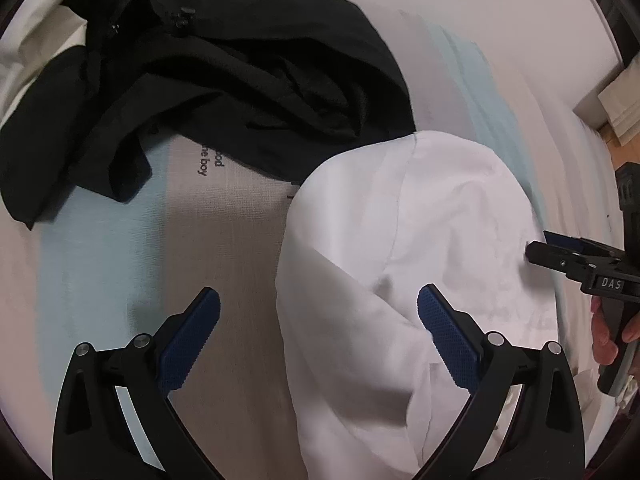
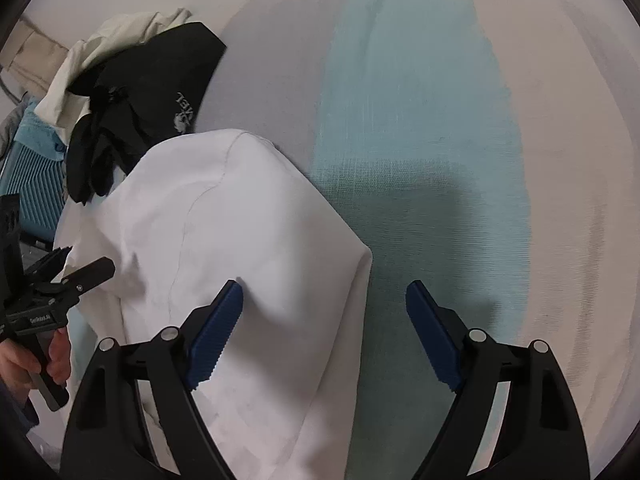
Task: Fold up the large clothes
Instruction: 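Grasp the white hood edge with the left tool while the right tool grasps beside it, then lift the hood with both tools and fold it toward the hem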
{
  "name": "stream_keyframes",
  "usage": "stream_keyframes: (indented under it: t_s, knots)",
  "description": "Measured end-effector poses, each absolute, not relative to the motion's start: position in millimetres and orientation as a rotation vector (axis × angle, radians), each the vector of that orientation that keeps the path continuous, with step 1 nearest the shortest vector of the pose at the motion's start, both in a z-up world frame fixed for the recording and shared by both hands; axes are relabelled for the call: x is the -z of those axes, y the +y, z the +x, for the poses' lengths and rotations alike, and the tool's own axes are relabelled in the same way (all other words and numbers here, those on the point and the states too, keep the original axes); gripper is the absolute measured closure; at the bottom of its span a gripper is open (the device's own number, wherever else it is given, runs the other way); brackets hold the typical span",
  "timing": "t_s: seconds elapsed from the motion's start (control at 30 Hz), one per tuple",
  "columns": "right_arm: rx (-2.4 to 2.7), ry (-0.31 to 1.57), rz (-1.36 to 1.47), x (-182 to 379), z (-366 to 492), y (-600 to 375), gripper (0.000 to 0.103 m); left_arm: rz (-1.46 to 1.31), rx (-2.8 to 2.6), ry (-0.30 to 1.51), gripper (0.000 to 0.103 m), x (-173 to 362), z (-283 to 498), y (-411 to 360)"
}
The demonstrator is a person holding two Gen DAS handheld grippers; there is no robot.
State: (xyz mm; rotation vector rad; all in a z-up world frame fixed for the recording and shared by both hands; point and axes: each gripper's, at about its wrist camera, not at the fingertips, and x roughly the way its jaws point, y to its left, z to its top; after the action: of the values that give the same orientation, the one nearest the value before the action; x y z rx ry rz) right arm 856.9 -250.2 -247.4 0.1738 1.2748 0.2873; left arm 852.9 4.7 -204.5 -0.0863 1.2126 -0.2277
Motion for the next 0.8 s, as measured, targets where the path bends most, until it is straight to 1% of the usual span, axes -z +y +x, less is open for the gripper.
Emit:
stream_keyframes:
  t_s: [0.1, 0.2, 0.27, 0.33, 0.37, 0.4, 0.43, 0.47, 0.53, 0.57, 0.6, 0.63, 0.7, 0.73, 0.8]
  knots:
    - [-0.275, 1.28, 0.182, 251.3, 859.8, -245.6, 0.024, -0.079, 0.211, 1.228, 0.006, 210.4, 857.4, 6.2]
    - [-0.281, 1.281, 0.17, 254.0, 860.2, -238.3, 0.033, -0.093, 0.208, 1.233, 0.006, 213.1, 859.5, 6.6]
    - [-0.282, 1.286, 0.15, 255.8, 860.2, -232.1, 0.035, -0.087, 0.209, 1.232, 0.008, 214.5, 860.7, 5.3]
    - [-0.287, 1.289, 0.14, 256.3, 860.6, -229.2, 0.043, -0.084, 0.221, 1.245, 0.025, 217.9, 862.0, 4.1]
    - [-0.285, 1.29, 0.133, 256.7, 861.0, -227.6, 0.047, -0.091, 0.23, 1.257, 0.029, 220.0, 863.5, 2.4]
    - [-0.282, 1.293, 0.133, 257.5, 861.4, -226.7, 0.052, -0.092, 0.229, 1.267, 0.037, 222.6, 865.0, 1.6]
    - [-0.281, 1.293, 0.134, 257.8, 861.7, -226.4, 0.055, -0.091, 0.23, 1.276, 0.041, 224.7, 865.8, 1.2]
    - [-0.281, 1.294, 0.14, 258.3, 862.0, -226.9, 0.061, -0.09, 0.233, 1.276, 0.044, 225.8, 867.6, 1.6]
    - [-0.283, 1.297, 0.156, 259.3, 861.9, -228.6, 0.07, -0.074, 0.225, 1.276, 0.059, 226.9, 868.0, 0.6]
    - [-0.289, 1.301, 0.163, 259.4, 861.8, -228.9, 0.077, -0.075, 0.229, 1.275, 0.062, 227.0, 868.3, 0.4]
    - [-0.29, 1.301, 0.163, 259.1, 861.4, -228.9, 0.083, -0.068, 0.227, 1.267, 0.068, 225.6, 867.8, -0.8]
    - [-0.297, 1.3, 0.162, 257.9, 860.6, -228.6, 0.086, -0.053, 0.219, 1.255, 0.079, 224.2, 866.4, -1.3]
    - [-0.297, 1.292, 0.161, 254.6, 858.9, -227.8, 0.094, -0.012, 0.213, 1.227, 0.087, 221.6, 860.3, -5.6]
    - [-0.3, 1.288, 0.16, 252.1, 857.5, -226.5, 0.095, 0.002, 0.21, 1.209, 0.092, 218.3, 857.6, -7.2]
    - [-0.299, 1.272, 0.137, 245.6, 853.8, -223.2, 0.098, 0.009, 0.212, 1.18, 0.095, 211.3, 852.0, -7.8]
